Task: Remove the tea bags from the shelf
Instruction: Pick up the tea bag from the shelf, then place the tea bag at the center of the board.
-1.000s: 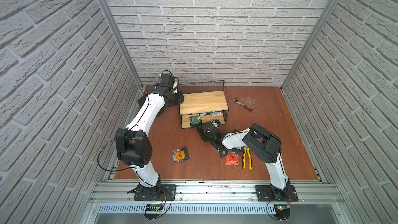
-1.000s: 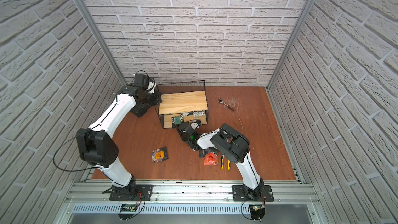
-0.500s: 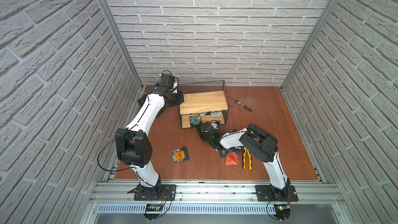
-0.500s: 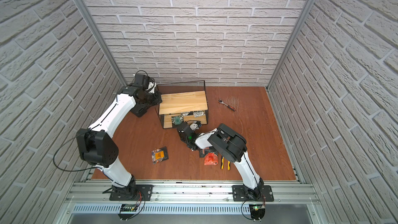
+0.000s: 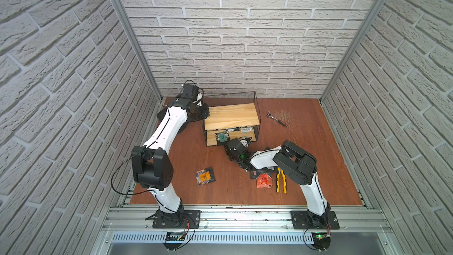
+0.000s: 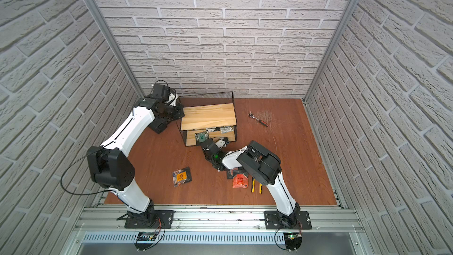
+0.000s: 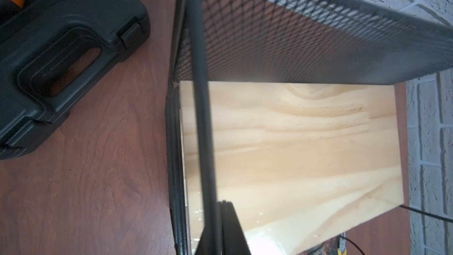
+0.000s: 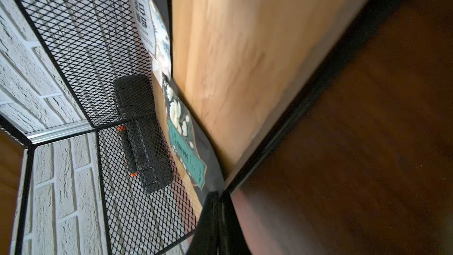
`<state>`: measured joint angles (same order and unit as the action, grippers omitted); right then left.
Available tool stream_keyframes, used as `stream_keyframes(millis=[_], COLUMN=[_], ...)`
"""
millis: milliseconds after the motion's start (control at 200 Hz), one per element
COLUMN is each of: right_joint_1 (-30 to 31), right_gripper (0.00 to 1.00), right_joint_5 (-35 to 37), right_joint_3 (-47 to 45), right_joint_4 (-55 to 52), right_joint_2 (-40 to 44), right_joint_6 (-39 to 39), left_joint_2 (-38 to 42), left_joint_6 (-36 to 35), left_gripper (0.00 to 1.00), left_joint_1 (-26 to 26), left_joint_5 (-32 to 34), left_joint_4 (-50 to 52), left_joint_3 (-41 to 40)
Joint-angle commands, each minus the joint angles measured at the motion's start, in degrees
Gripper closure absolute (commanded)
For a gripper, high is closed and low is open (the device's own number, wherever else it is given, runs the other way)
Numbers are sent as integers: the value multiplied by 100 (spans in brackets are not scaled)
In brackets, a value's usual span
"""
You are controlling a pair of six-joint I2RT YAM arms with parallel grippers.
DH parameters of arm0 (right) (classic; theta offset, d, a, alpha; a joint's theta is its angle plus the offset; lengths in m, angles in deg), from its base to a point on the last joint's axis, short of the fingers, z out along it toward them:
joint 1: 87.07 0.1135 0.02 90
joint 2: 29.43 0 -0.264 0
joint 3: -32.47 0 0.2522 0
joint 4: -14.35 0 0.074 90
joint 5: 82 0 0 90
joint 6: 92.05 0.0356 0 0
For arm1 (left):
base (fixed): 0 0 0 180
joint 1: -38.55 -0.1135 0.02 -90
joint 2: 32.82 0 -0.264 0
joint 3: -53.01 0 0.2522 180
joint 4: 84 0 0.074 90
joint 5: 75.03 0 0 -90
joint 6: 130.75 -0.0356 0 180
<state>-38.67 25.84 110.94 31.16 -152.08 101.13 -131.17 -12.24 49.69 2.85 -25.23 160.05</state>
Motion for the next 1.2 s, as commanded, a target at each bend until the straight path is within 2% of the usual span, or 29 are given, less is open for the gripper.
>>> stream_keyframes(millis=[0, 225, 680, 960, 1195], right_joint_1=[29, 115, 143, 182, 364], right_gripper=[97, 97, 97, 97, 97], right_joint_5=[39, -144, -801, -1720, -2727], right_joint_3=[8, -265, -1391, -1758, -1551], right_joint_4=[172, 151, 611, 656, 522], right_joint_2=[505, 1117, 1916, 2390, 2414], right_joint_6=[-84, -186, -794, -1757, -2383], left_joint_2=[-97, -88, -84, -128, -145], left_joint_6=[-127, -118, -100, -91, -91], left_gripper=[93, 93, 93, 93, 93], left_joint_1=[-42, -48, -47, -25, -15], left_joint_5=[-25, -17, -30, -47, -56], left_joint_4=[56, 55, 34, 16, 15], left_joint_3=[6, -3, -31, 6, 42])
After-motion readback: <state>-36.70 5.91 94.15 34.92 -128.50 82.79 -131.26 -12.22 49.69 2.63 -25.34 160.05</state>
